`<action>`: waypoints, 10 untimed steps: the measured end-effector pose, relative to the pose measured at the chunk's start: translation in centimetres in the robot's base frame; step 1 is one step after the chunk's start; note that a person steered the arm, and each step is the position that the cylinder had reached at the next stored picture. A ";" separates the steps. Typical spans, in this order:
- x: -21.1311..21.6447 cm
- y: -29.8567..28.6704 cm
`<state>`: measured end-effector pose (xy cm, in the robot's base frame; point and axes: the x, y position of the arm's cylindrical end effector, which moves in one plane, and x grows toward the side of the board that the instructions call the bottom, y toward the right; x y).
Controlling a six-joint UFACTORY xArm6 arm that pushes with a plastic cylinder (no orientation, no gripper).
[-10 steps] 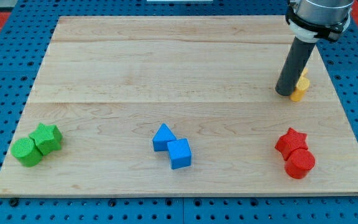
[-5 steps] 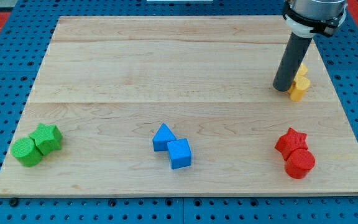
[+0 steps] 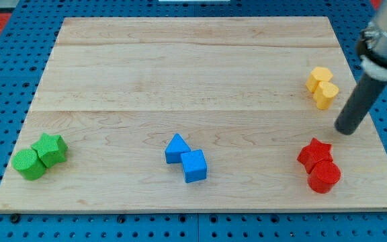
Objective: Nudge the yellow heart and hexagon at the center
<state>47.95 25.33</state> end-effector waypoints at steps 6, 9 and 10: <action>-5.3 -13.8; -5.9 0.6; -9.3 5.4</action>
<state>38.61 30.76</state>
